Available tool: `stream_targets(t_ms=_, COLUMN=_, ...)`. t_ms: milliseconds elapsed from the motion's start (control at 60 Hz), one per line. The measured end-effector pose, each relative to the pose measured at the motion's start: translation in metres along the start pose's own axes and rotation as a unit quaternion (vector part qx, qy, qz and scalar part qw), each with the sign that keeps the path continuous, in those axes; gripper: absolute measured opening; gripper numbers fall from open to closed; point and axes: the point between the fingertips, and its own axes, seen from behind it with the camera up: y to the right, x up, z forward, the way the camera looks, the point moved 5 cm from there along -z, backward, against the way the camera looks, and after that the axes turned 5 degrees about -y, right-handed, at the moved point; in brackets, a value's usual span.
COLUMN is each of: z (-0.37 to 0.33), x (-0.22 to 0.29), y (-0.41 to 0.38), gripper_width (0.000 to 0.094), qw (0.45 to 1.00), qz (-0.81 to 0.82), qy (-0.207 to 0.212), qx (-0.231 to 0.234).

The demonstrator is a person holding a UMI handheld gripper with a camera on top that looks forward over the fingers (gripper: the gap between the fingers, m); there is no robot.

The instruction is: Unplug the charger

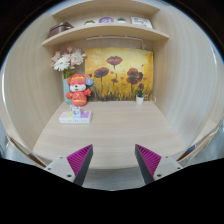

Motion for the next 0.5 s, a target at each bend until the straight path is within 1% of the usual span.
stream_targets(t_ms=83, z=0.030, x=0.015, y=-0.031, gripper_width=0.0853, qw=1.000, qz=-0.012, qy=-0.007, qx=0.021)
stream_targets(t_ms=150, z=0.062, x=0.029, y=-0.063, gripper_width=0.0851, qw=0.999, qz=-0.015, qy=-0.008, qx=0.029)
stream_targets(t_ms=250, z=0.111, x=0.053, y=-0.107, gripper_width=0.0853, qw=0.999, qz=-0.018, qy=-0.007, qx=0.039)
stream_targets(t_ms=333, z=0.155, x=0.072, y=-0.142, gripper_width=0.0859, qw=0.999, qz=-0.014, qy=0.003, qx=0.036)
stream_targets(t_ms=433, z=0.200, x=0.093, y=-0.164, gripper_width=0.0804, qw=0.999, qz=-0.019, qy=0.010, qx=0.028)
stream_targets(t_ms=500, z=0.224, x=0.104, y=-0.177, gripper_width=0.0732, qw=0.999, qz=-0.019, qy=0.020, qx=0.021)
